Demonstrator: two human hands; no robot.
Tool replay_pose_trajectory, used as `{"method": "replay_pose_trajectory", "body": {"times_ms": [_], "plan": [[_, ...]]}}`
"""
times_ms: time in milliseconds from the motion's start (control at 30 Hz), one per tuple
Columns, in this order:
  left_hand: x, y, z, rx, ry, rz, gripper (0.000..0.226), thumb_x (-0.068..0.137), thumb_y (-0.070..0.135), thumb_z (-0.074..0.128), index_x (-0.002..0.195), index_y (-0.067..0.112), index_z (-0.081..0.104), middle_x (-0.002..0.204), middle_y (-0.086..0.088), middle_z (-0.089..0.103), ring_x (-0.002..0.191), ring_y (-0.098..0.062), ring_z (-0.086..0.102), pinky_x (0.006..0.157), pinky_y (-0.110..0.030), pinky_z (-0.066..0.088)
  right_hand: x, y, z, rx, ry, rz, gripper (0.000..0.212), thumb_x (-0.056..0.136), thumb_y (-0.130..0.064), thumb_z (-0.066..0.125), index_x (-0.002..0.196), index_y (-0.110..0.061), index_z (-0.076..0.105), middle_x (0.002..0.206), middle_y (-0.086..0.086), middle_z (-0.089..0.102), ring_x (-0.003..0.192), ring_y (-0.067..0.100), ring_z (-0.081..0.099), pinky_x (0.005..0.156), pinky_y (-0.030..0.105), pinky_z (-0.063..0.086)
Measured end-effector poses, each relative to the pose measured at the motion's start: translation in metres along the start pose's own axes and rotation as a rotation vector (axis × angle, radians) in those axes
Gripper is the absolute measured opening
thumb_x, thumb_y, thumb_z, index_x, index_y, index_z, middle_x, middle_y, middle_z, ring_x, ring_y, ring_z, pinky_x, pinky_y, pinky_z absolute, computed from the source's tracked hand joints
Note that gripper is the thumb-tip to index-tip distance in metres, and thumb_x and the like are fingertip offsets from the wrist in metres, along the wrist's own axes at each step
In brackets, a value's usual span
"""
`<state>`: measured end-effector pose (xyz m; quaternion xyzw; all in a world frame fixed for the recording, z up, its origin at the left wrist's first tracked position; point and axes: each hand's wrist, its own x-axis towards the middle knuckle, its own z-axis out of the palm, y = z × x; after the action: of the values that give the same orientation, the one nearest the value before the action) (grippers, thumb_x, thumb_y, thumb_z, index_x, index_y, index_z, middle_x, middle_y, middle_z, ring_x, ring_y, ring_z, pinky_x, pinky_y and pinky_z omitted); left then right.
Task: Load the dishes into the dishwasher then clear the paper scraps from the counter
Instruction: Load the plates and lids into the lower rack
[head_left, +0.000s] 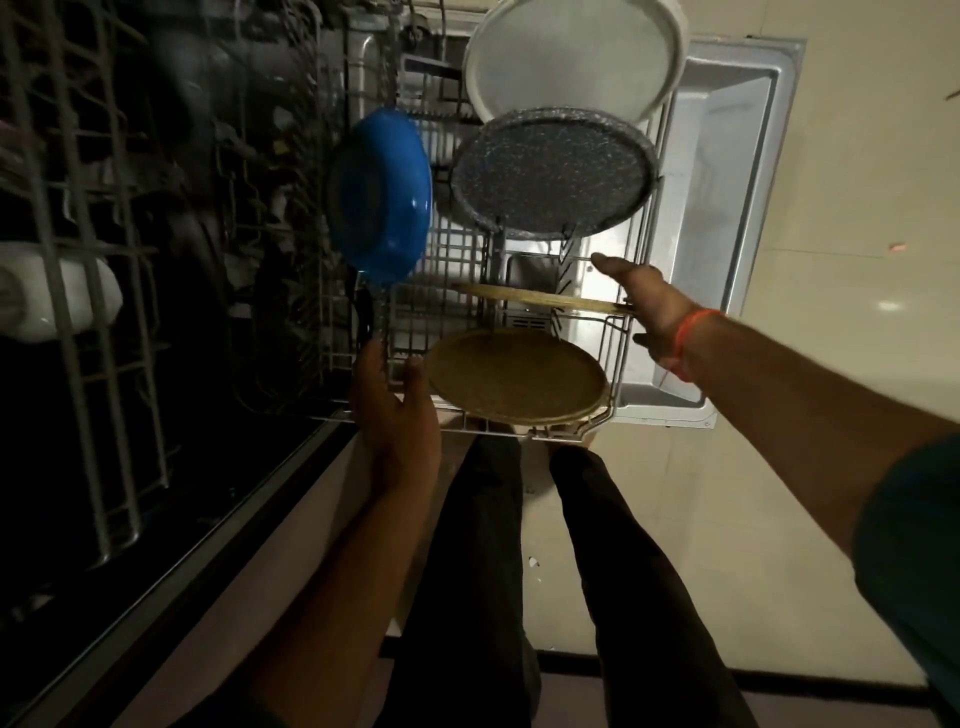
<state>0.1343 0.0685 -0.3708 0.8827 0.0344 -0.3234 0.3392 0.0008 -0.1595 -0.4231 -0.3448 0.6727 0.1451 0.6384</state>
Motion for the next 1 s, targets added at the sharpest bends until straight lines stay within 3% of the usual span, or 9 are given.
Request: {"method": "replay_pose_trajectory", "body": {"times_ms": [167, 267, 333, 400, 567, 700, 800, 900, 1000], "plan": [[0.0, 0.012, -0.013, 0.032, -0.025, 0.207, 0.056, 0.103, 0.026, 0.056, 0.155, 0.024, 0.036, 0.159, -0.005, 0.034, 0.138, -0.015, 0.044, 0.085, -0.011, 0.047, -0.014, -0.016, 0.051, 0.016, -0.069, -0.047, 0.089, 0.096, -0.048, 0.06, 0.161, -0.013, 0.009, 0.161, 0.007, 0.033, 0.135, 0.023, 0.042, 0.094, 0.025, 0.034], [0.003, 0.019, -0.012, 0.079, -0.044, 0.267, 0.058, 0.102, 0.026, 0.058, 0.156, 0.021, 0.035, 0.162, -0.011, 0.029, 0.14, -0.02, 0.041, 0.078, -0.003, 0.048, -0.025, -0.025, 0.08, 0.04, -0.134, -0.082, 0.092, 0.096, -0.05, 0.06, 0.161, -0.013, 0.008, 0.166, 0.007, 0.021, 0.149, 0.024, 0.028, 0.112, 0.03, 0.026], [0.004, 0.025, -0.01, 0.156, -0.054, 0.326, 0.058, 0.102, 0.027, 0.059, 0.155, 0.019, 0.036, 0.162, -0.013, 0.027, 0.14, -0.021, 0.04, 0.087, -0.012, 0.052, -0.033, -0.027, 0.097, 0.05, -0.216, -0.108, 0.094, 0.093, -0.057, 0.059, 0.162, -0.017, 0.011, 0.168, 0.007, 0.018, 0.152, 0.024, 0.021, 0.119, 0.035, 0.019], [0.006, 0.031, -0.006, 0.231, -0.073, 0.385, 0.057, 0.101, 0.023, 0.061, 0.153, 0.014, 0.039, 0.161, -0.012, 0.029, 0.139, -0.013, 0.035, 0.102, -0.015, 0.042, -0.04, -0.03, 0.111, 0.047, -0.291, -0.144, 0.086, 0.093, -0.063, 0.053, 0.161, -0.023, 0.018, 0.168, 0.005, 0.014, 0.154, 0.024, 0.016, 0.122, 0.04, 0.013], [0.027, 0.038, -0.002, 0.377, -0.084, 0.532, 0.059, 0.09, 0.018, 0.067, 0.145, 0.016, 0.048, 0.156, -0.014, 0.032, 0.144, -0.031, 0.036, 0.112, -0.046, 0.042, -0.047, -0.035, 0.128, 0.072, -0.407, -0.185, 0.073, 0.099, -0.065, 0.036, 0.159, -0.027, 0.023, 0.168, 0.007, 0.018, 0.154, 0.025, 0.014, 0.121, 0.046, 0.01], [0.032, 0.047, -0.003, 0.336, -0.036, 0.476, 0.049, 0.091, 0.019, 0.067, 0.137, 0.018, 0.053, 0.151, -0.011, 0.036, 0.138, -0.027, 0.039, 0.106, -0.046, 0.046, -0.048, -0.036, 0.128, 0.07, -0.397, -0.198, 0.065, 0.102, -0.061, 0.033, 0.155, -0.023, 0.035, 0.163, 0.007, 0.031, 0.151, 0.025, 0.024, 0.121, 0.042, 0.011], [0.028, 0.047, 0.003, 0.344, -0.097, 0.512, 0.038, 0.091, 0.023, 0.062, 0.128, 0.016, 0.059, 0.143, -0.012, 0.044, 0.131, -0.028, 0.045, 0.102, -0.051, 0.048, -0.043, -0.032, 0.122, 0.081, -0.373, -0.187, 0.067, 0.099, -0.066, 0.035, 0.154, -0.028, 0.038, 0.164, 0.005, 0.031, 0.151, 0.024, 0.024, 0.121, 0.046, 0.013], [0.024, 0.045, 0.013, 0.404, -0.172, 0.59, 0.029, 0.091, 0.019, 0.064, 0.12, 0.017, 0.064, 0.133, -0.009, 0.052, 0.123, -0.025, 0.048, 0.099, -0.045, 0.048, -0.045, -0.03, 0.115, 0.099, -0.397, -0.189, 0.069, 0.094, -0.072, 0.039, 0.152, -0.034, 0.042, 0.161, -0.002, 0.036, 0.15, 0.018, 0.028, 0.121, 0.047, 0.015], [0.027, 0.045, 0.031, 0.486, -0.2, 0.673, 0.03, 0.089, 0.018, 0.062, 0.119, 0.016, 0.063, 0.131, -0.007, 0.054, 0.121, -0.026, 0.051, 0.098, -0.042, 0.048, -0.043, -0.03, 0.108, 0.135, -0.391, -0.186, 0.054, 0.095, -0.068, 0.044, 0.132, -0.033, 0.061, 0.147, -0.002, 0.055, 0.14, 0.015, 0.044, 0.122, 0.047, 0.023]]}}
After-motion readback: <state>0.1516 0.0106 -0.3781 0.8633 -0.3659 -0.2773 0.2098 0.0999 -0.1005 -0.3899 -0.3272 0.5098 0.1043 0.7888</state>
